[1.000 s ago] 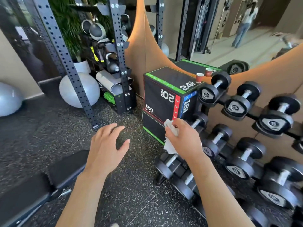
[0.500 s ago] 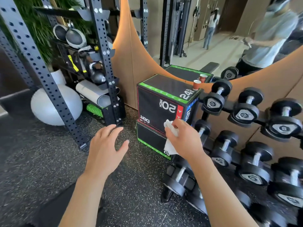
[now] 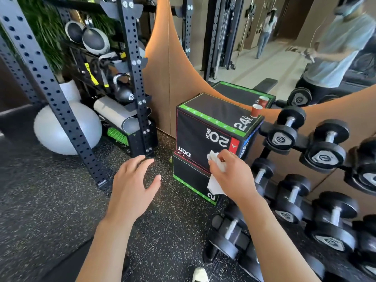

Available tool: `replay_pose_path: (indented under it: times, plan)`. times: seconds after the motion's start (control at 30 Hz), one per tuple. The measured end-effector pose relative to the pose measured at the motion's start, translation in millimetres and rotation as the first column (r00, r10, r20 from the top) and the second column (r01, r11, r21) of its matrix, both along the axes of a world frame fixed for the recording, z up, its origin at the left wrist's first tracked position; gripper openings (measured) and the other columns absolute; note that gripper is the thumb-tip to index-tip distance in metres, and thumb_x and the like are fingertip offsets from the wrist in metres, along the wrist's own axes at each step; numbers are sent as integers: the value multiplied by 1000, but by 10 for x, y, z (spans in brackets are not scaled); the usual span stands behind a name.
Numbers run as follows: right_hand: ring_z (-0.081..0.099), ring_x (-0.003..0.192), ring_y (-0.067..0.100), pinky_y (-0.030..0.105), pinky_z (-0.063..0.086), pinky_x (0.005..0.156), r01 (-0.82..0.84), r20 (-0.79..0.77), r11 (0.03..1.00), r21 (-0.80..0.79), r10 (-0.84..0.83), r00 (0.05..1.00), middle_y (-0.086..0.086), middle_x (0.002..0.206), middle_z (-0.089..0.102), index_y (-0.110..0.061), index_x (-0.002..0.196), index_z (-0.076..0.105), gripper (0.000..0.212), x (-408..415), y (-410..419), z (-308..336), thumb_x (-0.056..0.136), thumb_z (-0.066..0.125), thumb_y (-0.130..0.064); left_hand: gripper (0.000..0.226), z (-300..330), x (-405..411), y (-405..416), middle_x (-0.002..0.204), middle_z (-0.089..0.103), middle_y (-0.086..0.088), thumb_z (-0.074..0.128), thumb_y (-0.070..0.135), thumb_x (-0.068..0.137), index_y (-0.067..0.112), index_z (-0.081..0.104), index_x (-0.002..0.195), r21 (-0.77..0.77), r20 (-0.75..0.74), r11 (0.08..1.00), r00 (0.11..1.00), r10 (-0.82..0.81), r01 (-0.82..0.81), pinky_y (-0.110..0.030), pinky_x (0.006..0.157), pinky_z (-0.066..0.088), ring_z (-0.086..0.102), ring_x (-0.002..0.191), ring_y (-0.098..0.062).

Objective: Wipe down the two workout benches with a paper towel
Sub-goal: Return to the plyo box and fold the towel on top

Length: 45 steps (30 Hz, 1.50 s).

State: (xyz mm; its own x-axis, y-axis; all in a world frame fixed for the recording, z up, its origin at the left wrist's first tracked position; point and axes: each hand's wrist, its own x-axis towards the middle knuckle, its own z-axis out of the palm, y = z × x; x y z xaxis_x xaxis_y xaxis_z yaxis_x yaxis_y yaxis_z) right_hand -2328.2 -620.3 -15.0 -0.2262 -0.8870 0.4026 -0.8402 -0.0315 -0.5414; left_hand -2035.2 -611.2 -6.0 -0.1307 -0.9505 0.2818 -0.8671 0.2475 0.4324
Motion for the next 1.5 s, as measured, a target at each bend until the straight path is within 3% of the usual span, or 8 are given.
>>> replay_pose_path:
  times: [0.3, 0.47, 0.67, 0.9, 1.1, 1.3, 1.5]
  plan:
    - [47, 66, 13, 32, 32, 57, -30, 52, 1000, 0, 30, 998, -13, 78, 54, -32, 83, 43, 32, -581, -1144, -51, 95, 52, -60, 54, 14, -556, -1143, 157, 45, 7, 57, 51, 101, 29, 53, 150, -30, 69, 999, 997, 19, -17, -46, 120, 33, 35, 147, -19]
    - [49, 73, 16, 32, 32, 66, -7, 92, 1000, 9, 6, 996, -10, 86, 59, -30, 89, 50, 25, -1083, -1802, -47, 96, 57, -52, 54, 74, -1041, -1915, 155, 47, 5, 58, 51, 100, 27, 54, 149, -45, 104, 999, 994, -18, 23, -45, 119, 35, 36, 145, -19]
    - [52, 70, 19, 33, 31, 60, -13, 142, 997, 75, 3, 990, -9, 76, 55, -26, 89, 52, 26, -1406, -2378, -56, 98, 58, -50, 54, 77, -1379, -2500, 157, 45, 8, 59, 50, 100, 30, 53, 149, -12, 113, 999, 993, -32, 34, -44, 120, 33, 33, 147, -17]
    - [56, 73, 24, 36, 38, 63, 14, 185, 993, 115, -35, 982, -5, 81, 61, -21, 89, 53, 32, -1538, -2915, -55, 99, 58, -51, 52, 123, -1568, -3192, 153, 49, 6, 60, 49, 99, 28, 56, 147, -31, 120, 997, 990, -69, 74, -44, 120, 36, 39, 144, -19]
    - [57, 65, 14, 29, 40, 56, 94, 173, 984, 150, -120, 978, -5, 77, 59, -21, 88, 53, 36, -1587, -3393, -106, 100, 56, -55, 50, 61, -1701, -3843, 153, 49, 6, 63, 45, 99, 27, 58, 145, -17, 87, 990, 987, -136, 138, -47, 119, 38, 39, 144, -21]
    - [56, 68, 22, 36, 45, 60, 175, 153, 976, 133, -195, 969, -1, 79, 58, -18, 84, 51, 38, -1510, -4066, -183, 100, 56, -52, 50, -29, -1727, -4768, 152, 51, 3, 67, 39, 98, 22, 60, 145, -16, 52, 970, 969, -241, 242, -45, 120, 37, 41, 142, -22]
    - [56, 67, 15, 29, 44, 58, 282, 145, 947, 153, -304, 941, -3, 77, 59, -21, 81, 49, 41, -1252, -4837, -294, 101, 53, -56, 50, -151, -1590, -5762, 150, 53, 4, 67, 40, 98, 21, 61, 144, -12, 53, 940, 939, -340, 341, -44, 121, 37, 43, 142, -19]
